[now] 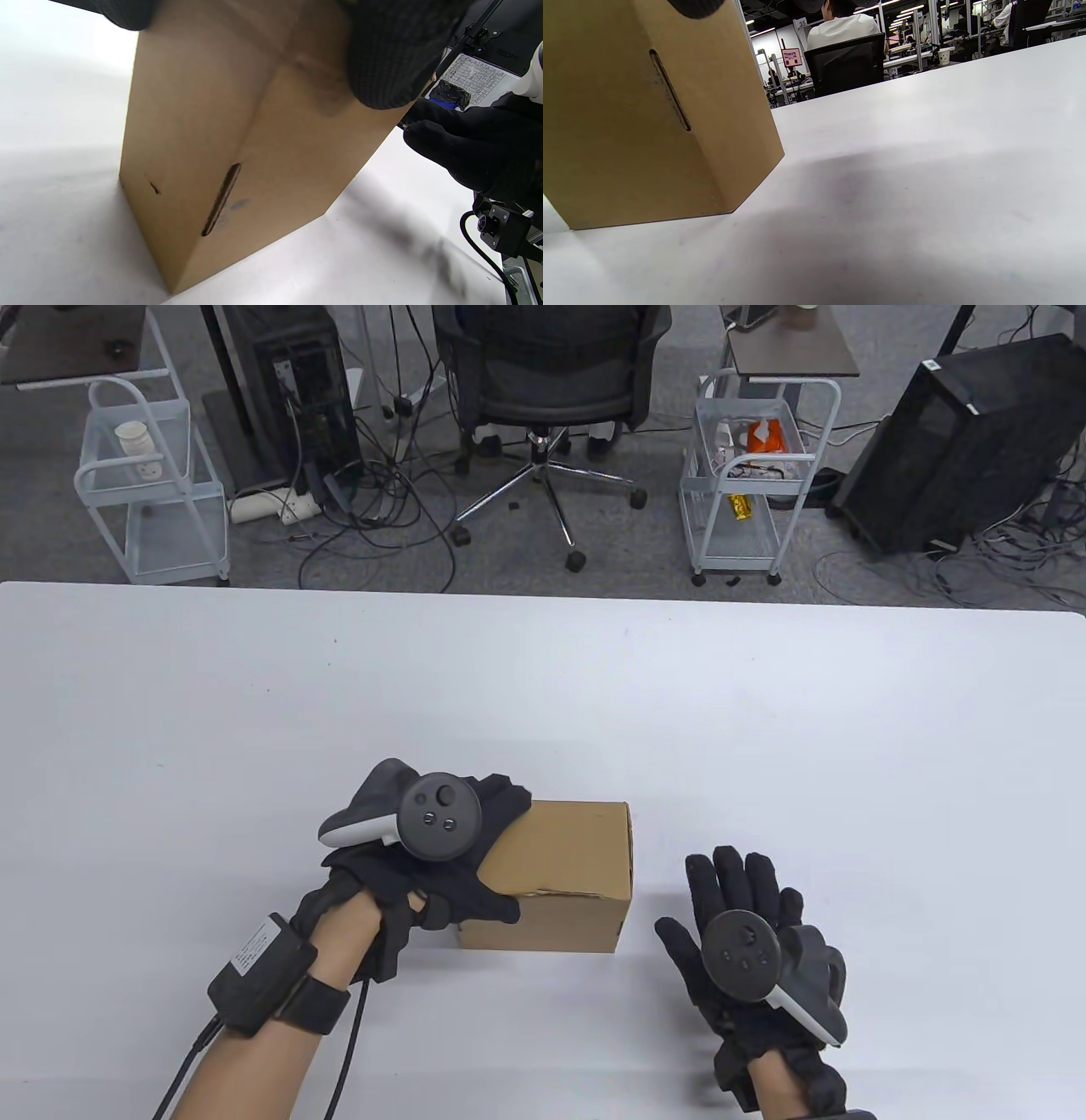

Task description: Open four flaps of mailer box and unpack office supplies

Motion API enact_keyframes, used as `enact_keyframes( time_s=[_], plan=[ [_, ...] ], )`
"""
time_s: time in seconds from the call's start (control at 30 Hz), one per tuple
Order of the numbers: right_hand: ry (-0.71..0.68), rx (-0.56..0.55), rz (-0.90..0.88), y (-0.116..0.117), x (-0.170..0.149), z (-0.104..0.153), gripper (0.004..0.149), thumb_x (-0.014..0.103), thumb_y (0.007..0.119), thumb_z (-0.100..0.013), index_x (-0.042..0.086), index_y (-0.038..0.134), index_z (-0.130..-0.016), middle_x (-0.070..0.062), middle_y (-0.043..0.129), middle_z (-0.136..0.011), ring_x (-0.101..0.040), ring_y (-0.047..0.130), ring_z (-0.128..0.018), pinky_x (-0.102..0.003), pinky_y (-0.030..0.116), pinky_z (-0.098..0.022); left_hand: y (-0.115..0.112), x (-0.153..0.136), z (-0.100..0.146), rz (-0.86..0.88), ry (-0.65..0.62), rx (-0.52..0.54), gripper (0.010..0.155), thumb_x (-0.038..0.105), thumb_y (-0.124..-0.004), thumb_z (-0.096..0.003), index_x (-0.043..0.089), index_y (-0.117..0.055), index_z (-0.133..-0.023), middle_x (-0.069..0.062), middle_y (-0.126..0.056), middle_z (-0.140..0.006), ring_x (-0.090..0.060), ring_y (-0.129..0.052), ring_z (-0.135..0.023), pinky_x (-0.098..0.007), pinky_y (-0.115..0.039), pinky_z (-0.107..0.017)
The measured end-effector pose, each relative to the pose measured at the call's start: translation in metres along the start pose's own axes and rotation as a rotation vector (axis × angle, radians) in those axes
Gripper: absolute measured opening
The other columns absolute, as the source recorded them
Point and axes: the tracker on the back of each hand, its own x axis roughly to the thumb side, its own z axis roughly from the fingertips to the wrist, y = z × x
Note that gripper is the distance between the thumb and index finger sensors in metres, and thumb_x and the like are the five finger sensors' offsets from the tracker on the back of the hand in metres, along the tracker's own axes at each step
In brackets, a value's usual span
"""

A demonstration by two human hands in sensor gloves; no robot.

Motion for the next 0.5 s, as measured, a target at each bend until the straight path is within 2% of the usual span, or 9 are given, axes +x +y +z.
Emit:
enact_keyframes(
  time_s=[0.17, 0.3, 0.4, 0.5],
  plan=[
    [-0.012, -0.029, -0.074, -0.007, 0.000, 0.001, 0.076, 0.052, 0.049, -0.061, 0.007, 0.024, -0.117, -0.029, 0.021, -0.124, -0.061, 0.013, -0.104, -0.077, 0.021, -0.068, -0.006, -0.006, 0.004, 0.046, -0.022, 0.040, 0.114, 0.060, -0.088, -0.0486, 0.006, -0.013, -0.115, -0.024, -0.012, -0.124, -0.056, -0.017, -0.114, -0.068, -0.048, -0.080],
    [-0.046, -0.036, -0.179, -0.014, 0.003, 0.000, 0.078, 0.053, 0.049, -0.061, 0.004, 0.022, -0.116, -0.032, 0.022, -0.123, -0.065, 0.017, -0.103, -0.077, 0.023, -0.068, -0.013, -0.011, 0.012, 0.107, -0.050, 0.114, 0.115, 0.059, -0.087, -0.0491, 0.004, -0.009, -0.113, -0.026, -0.005, -0.122, -0.056, -0.010, -0.112, -0.070, -0.040, -0.079],
    [-0.070, -0.043, -0.256, -0.020, 0.005, -0.002, 0.079, 0.053, 0.049, -0.061, 0.003, 0.019, -0.116, -0.034, 0.023, -0.123, -0.066, 0.021, -0.102, -0.078, 0.025, -0.067, -0.018, -0.014, 0.019, 0.163, -0.066, 0.185, 0.115, 0.058, -0.086, -0.0498, 0.002, -0.007, -0.112, -0.029, -0.001, -0.120, -0.059, -0.010, -0.111, -0.071, -0.040, -0.078],
    [-0.090, -0.082, -0.259, -0.030, 0.008, -0.005, 0.080, 0.053, 0.049, -0.061, 0.003, 0.018, -0.115, -0.035, 0.027, -0.123, -0.068, 0.029, -0.103, -0.079, 0.029, -0.068, -0.023, -0.016, 0.029, 0.170, -0.043, 0.286, 0.117, 0.058, -0.087, -0.0490, 0.000, -0.007, -0.111, -0.031, 0.001, -0.118, -0.063, -0.015, -0.110, -0.071, -0.043, -0.078]
  ],
)
